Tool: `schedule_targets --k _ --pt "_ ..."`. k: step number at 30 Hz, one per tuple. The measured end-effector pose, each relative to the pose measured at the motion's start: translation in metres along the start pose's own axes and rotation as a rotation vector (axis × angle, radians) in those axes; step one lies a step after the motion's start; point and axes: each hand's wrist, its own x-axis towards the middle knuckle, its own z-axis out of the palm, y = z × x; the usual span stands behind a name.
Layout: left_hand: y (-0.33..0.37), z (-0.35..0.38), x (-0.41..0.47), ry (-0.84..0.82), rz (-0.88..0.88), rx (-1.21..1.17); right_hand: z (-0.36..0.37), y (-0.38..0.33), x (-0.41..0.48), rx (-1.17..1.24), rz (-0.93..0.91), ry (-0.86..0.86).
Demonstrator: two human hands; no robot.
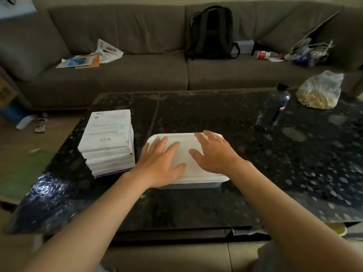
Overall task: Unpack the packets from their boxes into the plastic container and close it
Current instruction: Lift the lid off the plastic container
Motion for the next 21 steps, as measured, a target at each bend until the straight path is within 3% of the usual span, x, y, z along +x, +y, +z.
schedule_targets --k 7,21 --pt "-0.003 0.029 0.000 0.009 0.012 0.174 0.036 0.009 0.002 -0.227 -0.058 -0.072" --pt "-0.006 0.031 -0.002 0.022 0.032 0.163 0.033 0.009 0.001 -0.204 -0.053 -0.073"
